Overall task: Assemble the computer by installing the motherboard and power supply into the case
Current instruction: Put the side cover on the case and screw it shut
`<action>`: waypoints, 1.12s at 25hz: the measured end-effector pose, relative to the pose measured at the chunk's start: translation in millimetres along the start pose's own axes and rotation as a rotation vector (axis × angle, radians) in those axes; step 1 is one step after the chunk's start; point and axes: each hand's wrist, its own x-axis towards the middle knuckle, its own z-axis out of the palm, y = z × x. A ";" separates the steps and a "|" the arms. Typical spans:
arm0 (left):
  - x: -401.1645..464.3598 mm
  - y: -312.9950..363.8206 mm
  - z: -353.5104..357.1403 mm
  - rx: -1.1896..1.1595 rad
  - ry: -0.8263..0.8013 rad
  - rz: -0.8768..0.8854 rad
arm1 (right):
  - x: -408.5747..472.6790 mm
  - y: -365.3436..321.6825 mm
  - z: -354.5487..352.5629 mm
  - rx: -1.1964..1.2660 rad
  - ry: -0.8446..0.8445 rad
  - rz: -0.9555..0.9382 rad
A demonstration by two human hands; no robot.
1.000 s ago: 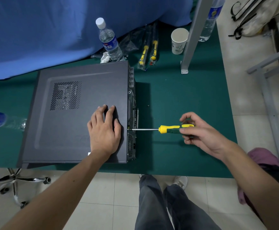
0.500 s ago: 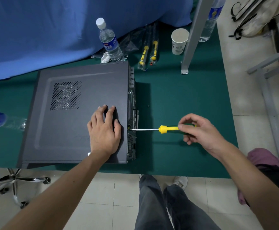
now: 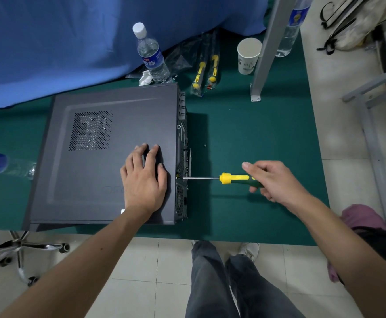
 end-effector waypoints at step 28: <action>0.6 0.4 1.4 0.016 -0.005 0.005 | 5.2 10.9 2.3 0.182 -0.071 0.029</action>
